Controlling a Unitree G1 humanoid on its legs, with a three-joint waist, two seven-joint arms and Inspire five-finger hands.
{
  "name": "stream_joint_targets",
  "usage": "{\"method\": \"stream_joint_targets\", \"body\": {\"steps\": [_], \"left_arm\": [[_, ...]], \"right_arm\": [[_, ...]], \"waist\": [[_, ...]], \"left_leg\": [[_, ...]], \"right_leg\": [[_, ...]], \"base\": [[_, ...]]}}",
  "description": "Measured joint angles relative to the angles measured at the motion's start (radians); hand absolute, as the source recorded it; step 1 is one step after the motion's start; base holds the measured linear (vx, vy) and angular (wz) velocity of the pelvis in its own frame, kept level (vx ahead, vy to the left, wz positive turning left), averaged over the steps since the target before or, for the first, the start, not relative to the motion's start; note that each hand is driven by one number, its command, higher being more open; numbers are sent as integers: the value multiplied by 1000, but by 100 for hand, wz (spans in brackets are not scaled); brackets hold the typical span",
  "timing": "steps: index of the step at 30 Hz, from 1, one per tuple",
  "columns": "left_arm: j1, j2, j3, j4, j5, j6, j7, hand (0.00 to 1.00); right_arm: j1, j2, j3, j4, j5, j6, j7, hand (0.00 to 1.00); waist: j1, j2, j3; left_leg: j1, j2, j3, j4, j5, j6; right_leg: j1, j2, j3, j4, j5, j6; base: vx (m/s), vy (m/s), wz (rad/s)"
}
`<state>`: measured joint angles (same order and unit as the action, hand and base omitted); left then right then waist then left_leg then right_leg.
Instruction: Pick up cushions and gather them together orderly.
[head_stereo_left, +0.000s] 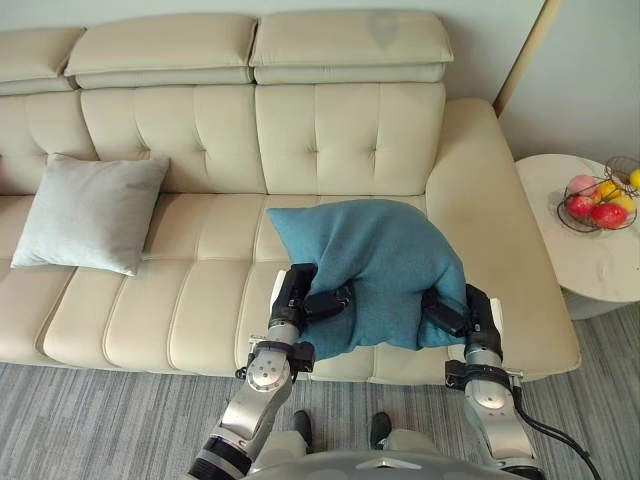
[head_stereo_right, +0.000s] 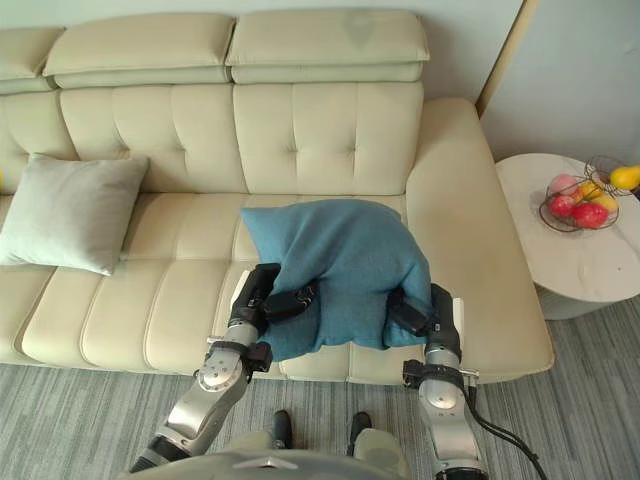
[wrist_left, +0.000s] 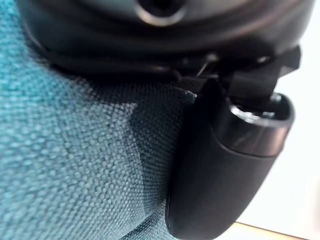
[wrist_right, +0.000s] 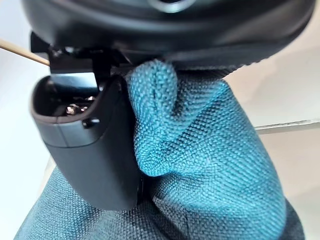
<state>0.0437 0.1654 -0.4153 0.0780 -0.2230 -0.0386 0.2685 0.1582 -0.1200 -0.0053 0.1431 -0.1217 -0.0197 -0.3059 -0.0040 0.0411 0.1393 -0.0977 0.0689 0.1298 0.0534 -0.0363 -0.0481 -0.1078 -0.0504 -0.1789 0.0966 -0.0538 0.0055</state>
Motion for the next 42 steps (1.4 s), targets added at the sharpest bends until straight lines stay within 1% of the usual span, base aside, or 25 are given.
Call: {"method": "stream_joint_targets", "body": {"steps": [2,5,7,10,11,12,13,14,16,17,18,20,21,22,23,24,25,27,31,34,36,38,40,41,42], "left_arm": [[-41,11,0,-3,6,0,33,0],[-145,28,7,-3,37,0,105,0],[-280,46,26,-3,44,0,155,0],[-491,68,47,33,82,-5,230,0],[-592,86,55,69,91,-11,258,0],[-631,88,64,87,96,-16,262,100],[-686,91,80,114,101,-21,274,100],[-757,99,96,152,102,-28,292,100],[-859,106,124,210,102,-32,310,100],[-892,106,133,232,102,-35,316,100],[-981,118,154,298,102,-42,331,100],[-1060,124,167,367,102,-43,343,100],[-1120,130,181,432,101,-44,346,100],[-1172,142,196,491,92,-44,345,100],[-1195,150,196,518,84,-44,345,100],[-1249,168,199,594,66,-44,339,100],[-1275,174,201,645,55,-44,330,100],[-1290,183,199,706,52,-44,307,100],[-1338,187,198,841,32,-43,204,100],[-1347,182,210,841,32,-43,168,100],[-1346,163,245,840,28,-48,164,100],[-1323,145,277,827,27,-49,162,100],[-1276,136,283,805,28,-55,161,100],[-1219,127,284,771,32,-63,160,100],[-1197,122,285,758,37,-64,161,100]], "right_arm": [[-65,0,17,3,-17,2,-37,0],[-206,0,48,37,-36,2,-102,0],[-360,-8,51,74,-36,2,-152,0],[-584,-42,54,125,-46,2,-229,0],[-700,-58,52,166,-47,2,-260,0],[-744,-64,52,182,-47,2,-269,0],[-809,-72,51,209,-49,2,-284,0],[-890,-78,49,242,-54,2,-300,100],[-999,-83,41,287,-59,2,-325,100],[-1033,-82,37,303,-63,2,-331,100],[-1129,-83,23,367,-75,2,-343,100],[-1213,-83,13,435,-74,2,-355,100],[-1266,-83,-6,478,-73,3,-359,100],[-1316,-83,-24,524,-70,5,-360,100],[-1339,-84,-30,544,-65,7,-361,100],[-1395,-83,-56,602,-36,7,-361,100],[-1423,-83,-73,639,-18,7,-362,100],[-1453,-81,-92,685,19,8,-362,100],[-1463,-85,-96,719,119,11,-351,100],[-1462,-96,-96,710,164,11,-326,100],[-1441,-107,-90,680,182,11,-310,100],[-1386,-114,-89,625,197,10,-296,100],[-1331,-118,-89,589,200,9,-283,100],[-1269,-120,-87,543,199,6,-270,100],[-1245,-120,-86,528,199,5,-266,100]], "waist": [[0,-2,2],[7,-15,16],[18,-30,41],[28,-35,85],[29,-35,109],[29,-35,120],[29,-35,131],[29,-34,145],[29,-34,172],[28,-33,176],[28,-32,203],[28,-30,225],[28,-30,250],[27,-29,270],[24,-29,277],[22,-28,295],[21,-28,298],[19,-28,300],[19,-29,301],[19,-33,309],[22,-35,318],[25,-35,321],[24,-35,321],[25,-35,321],[25,-35,321]], "left_leg": [[-44,-1,1,-9,14,2],[-101,0,1,-9,32,5],[-156,0,0,-6,49,8],[-228,-4,-6,-4,77,17],[-255,-6,-8,-4,89,19],[-264,-6,-9,-4,94,19],[-281,-7,-11,-5,101,21],[-304,-8,-12,-6,111,23],[-328,-13,-20,-15,129,25],[-338,-15,-26,-21,136,25],[-357,-19,-34,-32,153,27],[-368,-23,-40,-52,170,26],[-376,-26,-44,-60,180,25],[-384,-28,-51,-74,192,24],[-389,-30,-55,-80,196,23],[-402,-30,-61,-87,201,22],[-417,-29,-62,-87,202,23],[-435,-31,-63,-87,202,23],[-487,-32,-59,-81,202,23],[-517,-27,-53,-78,202,23],[-520,-19,-47,-70,201,23],[-528,-10,-41,-33,200,22],[-528,-5,-36,-2,200,21],[-525,-2,-33,27,200,21],[-523,-1,-33,35,200,21]], "right_leg": [[-43,2,5,-17,23,-5],[-102,4,19,-19,48,-10],[-156,3,22,-19,69,-10],[-222,0,23,-25,102,-9],[-244,-2,23,-33,116,-7],[-249,-3,23,-38,122,-6],[-261,-4,22,-50,135,-5],[-276,-4,22,-66,150,-3],[-288,-4,19,-97,175,-2],[-298,-5,17,-106,182,-2],[-305,-6,11,-131,201,-2],[-317,-6,7,-148,215,-1],[-320,-7,4,-162,224,-1],[-332,-7,-1,-162,226,-1],[-337,-7,-4,-163,228,-1],[-353,-10,-10,-163,229,-1],[-366,-11,-12,-163,229,-1],[-384,-14,-15,-163,230,-1],[-440,-17,-11,-151,229,-1],[-476,-15,-7,-140,229,-1],[-489,-12,1,-115,229,0],[-503,-10,9,-64,228,0],[-505,-11,15,-27,223,-6],[-504,-13,16,9,216,-8],[-504,-14,16,22,212,-9]], "base": [[-12,7,-2],[-61,3,-5],[-105,-4,-1],[-121,5,5],[-118,9,7],[-116,6,5],[-100,5,5],[-94,5,5],[-64,1,7],[-52,-5,13],[-42,-7,13],[-34,-8,11],[-22,-7,10],[-13,-1,10],[-9,14,11],[3,25,9],[10,29,8],[26,35,4],[34,58,-1],[5,49,-7],[-6,56,-10],[9,55,-4],[38,52,2],[52,46,6],[74,57,6]]}}
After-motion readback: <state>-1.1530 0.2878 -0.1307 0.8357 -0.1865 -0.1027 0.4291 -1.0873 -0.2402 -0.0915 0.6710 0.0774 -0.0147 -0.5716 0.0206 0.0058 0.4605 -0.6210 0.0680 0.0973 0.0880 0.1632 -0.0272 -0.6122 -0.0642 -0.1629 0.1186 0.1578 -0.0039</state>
